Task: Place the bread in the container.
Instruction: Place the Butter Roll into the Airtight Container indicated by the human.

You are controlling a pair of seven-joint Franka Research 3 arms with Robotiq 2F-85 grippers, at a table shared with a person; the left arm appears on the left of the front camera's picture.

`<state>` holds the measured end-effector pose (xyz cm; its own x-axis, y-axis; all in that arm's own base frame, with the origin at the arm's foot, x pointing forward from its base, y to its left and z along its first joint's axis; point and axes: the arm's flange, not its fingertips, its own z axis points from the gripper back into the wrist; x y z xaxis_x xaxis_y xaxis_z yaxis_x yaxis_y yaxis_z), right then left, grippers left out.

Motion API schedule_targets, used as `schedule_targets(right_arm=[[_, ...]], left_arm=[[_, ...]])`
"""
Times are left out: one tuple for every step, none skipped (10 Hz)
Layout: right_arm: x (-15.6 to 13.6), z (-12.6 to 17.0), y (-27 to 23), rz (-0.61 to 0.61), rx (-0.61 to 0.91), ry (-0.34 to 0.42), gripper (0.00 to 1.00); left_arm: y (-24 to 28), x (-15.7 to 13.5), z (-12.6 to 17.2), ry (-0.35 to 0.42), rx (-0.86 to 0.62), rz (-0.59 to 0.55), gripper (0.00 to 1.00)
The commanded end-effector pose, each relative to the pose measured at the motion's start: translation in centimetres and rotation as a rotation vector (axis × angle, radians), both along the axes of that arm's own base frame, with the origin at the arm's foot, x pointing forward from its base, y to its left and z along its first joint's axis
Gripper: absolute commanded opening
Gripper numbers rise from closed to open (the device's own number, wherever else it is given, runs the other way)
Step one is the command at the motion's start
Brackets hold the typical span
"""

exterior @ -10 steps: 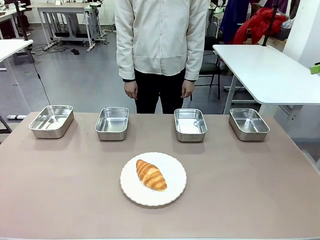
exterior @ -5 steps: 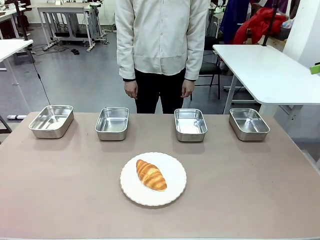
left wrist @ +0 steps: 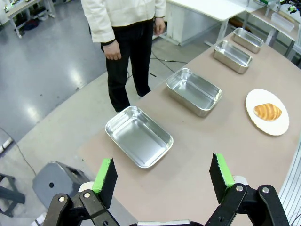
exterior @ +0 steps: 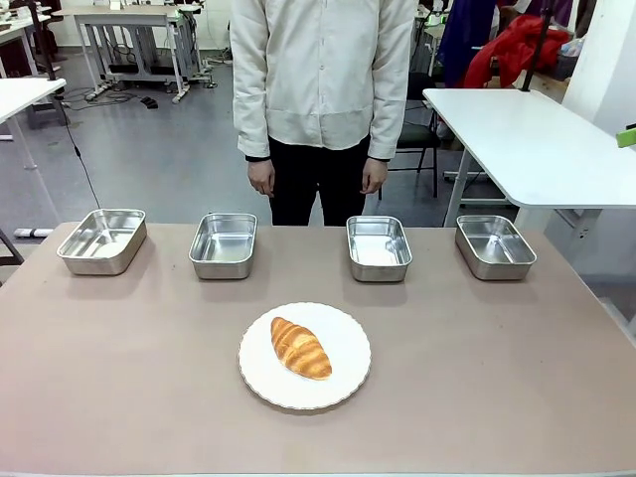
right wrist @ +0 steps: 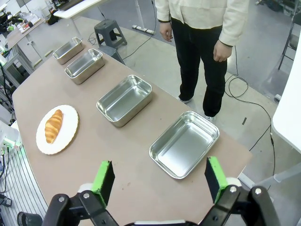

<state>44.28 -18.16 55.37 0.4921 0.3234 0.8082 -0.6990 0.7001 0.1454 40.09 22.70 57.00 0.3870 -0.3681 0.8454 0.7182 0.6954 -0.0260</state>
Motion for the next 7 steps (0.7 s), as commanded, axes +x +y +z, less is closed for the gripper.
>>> schedule_targets(right_arm=[[-0.01,0.03,0.02,0.004,0.007,-0.004,1.00],[-0.01,0.03,0.02,0.004,0.007,-0.004,1.00],[-0.01,0.03,0.02,0.004,0.007,-0.004,1.00],[-0.01,0.03,0.02,0.004,0.007,-0.004,1.00],[-0.01,0.03,0.02,0.004,0.007,-0.004,1.00],[-0.01,0.03,0.02,0.004,0.007,-0.004,1.00],[-0.01,0.03,0.02,0.004,0.007,-0.004,1.00]], left_arm=[[0.16,-0.20,0.17,-0.011,-0.005,-0.011,1.00],[0.16,-0.20,0.17,-0.011,-0.005,-0.011,1.00],[0.16,-0.20,0.17,-0.011,-0.005,-0.011,1.00],[0.16,-0.20,0.17,-0.011,-0.005,-0.011,1.00],[0.16,-0.20,0.17,-0.011,-0.005,-0.011,1.00],[0.16,-0.20,0.17,-0.011,-0.005,-0.011,1.00],[0.16,-0.20,0.17,-0.011,-0.005,-0.011,1.00]])
